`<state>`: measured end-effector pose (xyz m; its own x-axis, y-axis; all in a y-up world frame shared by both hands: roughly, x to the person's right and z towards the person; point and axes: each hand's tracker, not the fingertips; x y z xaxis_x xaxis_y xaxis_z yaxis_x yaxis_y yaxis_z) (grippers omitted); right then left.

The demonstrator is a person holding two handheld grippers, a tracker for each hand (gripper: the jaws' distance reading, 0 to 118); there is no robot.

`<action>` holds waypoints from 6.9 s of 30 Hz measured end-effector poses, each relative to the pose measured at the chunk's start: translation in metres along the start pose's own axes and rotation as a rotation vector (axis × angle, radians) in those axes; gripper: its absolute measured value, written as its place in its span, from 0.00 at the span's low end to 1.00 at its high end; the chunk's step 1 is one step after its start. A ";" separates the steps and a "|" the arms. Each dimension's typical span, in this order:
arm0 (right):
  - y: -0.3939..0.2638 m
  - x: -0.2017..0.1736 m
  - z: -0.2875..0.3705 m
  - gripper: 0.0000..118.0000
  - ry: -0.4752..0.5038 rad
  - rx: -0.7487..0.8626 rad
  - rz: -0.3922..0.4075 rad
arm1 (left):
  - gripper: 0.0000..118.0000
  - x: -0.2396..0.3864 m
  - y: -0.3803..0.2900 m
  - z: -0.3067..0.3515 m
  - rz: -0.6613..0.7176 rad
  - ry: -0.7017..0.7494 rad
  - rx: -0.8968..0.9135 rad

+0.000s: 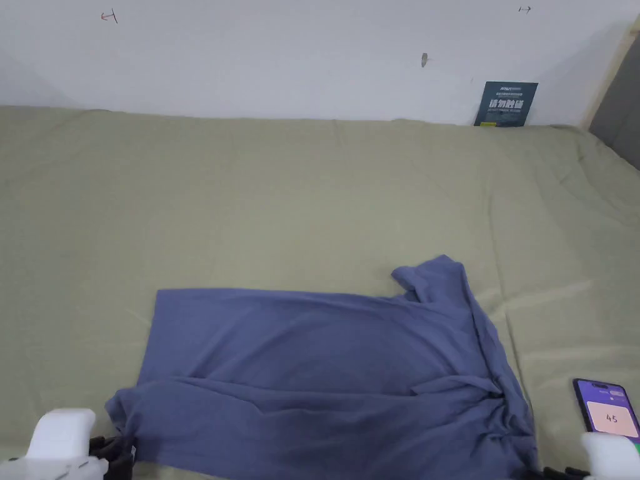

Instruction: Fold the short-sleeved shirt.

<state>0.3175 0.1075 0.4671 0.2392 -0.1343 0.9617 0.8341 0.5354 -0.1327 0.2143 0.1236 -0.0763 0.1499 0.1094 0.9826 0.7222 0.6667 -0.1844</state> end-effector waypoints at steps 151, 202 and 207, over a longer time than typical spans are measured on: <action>-0.035 -0.076 0.128 0.86 -0.015 0.544 0.239 | 0.90 0.051 -0.048 0.123 -0.127 0.164 0.523; -0.028 -0.191 0.097 0.03 0.157 0.332 0.175 | 1.00 -0.110 0.019 -0.163 0.452 -0.953 -0.257; -0.030 -0.188 0.100 0.03 0.161 0.338 0.177 | 0.09 -0.112 0.009 -0.151 0.461 -0.839 -0.327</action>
<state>0.1983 0.1998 0.3144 0.4611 -0.1297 0.8778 0.5694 0.8020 -0.1806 0.3056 0.0063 -0.1911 0.0288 0.8724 0.4880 0.8822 0.2074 -0.4227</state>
